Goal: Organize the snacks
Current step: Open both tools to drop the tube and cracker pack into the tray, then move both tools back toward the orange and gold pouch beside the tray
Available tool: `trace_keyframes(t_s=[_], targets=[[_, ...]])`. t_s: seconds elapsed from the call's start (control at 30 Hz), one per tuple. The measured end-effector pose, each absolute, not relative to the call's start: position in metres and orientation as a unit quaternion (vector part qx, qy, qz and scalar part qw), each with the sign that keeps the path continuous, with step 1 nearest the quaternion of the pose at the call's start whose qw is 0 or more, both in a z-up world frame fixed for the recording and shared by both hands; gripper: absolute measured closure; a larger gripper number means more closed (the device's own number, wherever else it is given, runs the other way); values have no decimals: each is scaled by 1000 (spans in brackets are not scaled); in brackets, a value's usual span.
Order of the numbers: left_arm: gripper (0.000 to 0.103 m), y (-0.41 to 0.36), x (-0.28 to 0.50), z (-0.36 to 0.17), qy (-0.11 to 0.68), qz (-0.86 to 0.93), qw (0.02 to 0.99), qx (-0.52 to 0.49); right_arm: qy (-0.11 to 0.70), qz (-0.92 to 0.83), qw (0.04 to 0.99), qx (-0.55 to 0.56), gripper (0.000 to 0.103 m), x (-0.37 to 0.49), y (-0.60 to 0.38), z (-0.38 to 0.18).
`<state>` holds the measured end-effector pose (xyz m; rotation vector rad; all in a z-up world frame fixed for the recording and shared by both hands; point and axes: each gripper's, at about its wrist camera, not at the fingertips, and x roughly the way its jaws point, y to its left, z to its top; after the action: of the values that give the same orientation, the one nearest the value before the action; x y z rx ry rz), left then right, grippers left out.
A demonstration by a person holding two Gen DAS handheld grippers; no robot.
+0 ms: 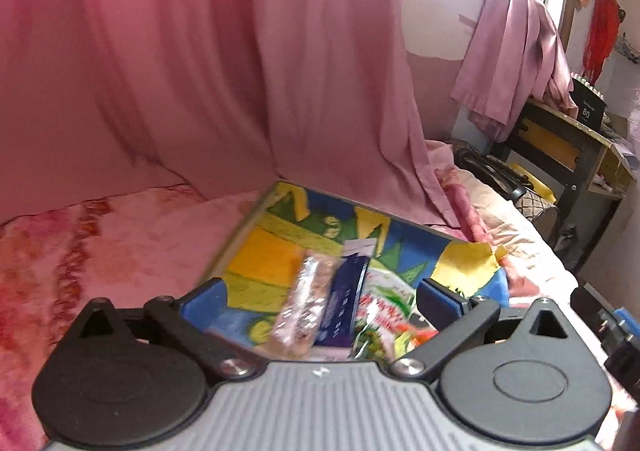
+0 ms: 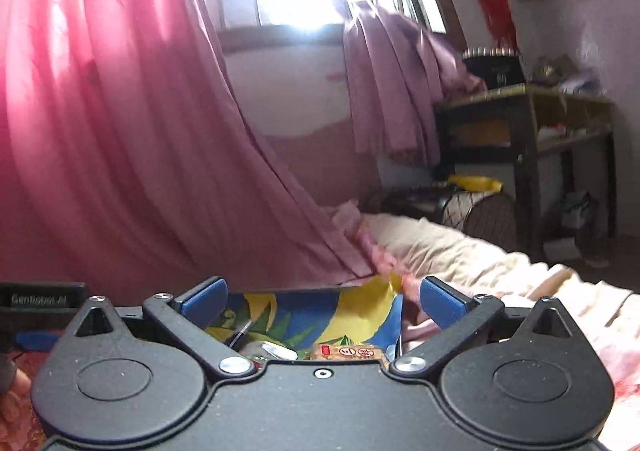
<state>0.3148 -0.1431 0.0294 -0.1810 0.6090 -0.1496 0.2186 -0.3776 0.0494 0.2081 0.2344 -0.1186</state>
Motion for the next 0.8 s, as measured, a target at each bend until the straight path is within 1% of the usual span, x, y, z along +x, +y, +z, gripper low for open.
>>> trace_keyframes(t_s=[0.17,0.53,0.8], targets=[[0,-121,275,35,290,-65,951,-84,101,-57,989,87,1,183,-362,65],[0,-82,192,36,265,-52,959,-90,89,-42,994,50,1,105,-309,77],[0,-55,152,25,262,-43,961,-76,123,-44,990,48,1,63,-281,69]])
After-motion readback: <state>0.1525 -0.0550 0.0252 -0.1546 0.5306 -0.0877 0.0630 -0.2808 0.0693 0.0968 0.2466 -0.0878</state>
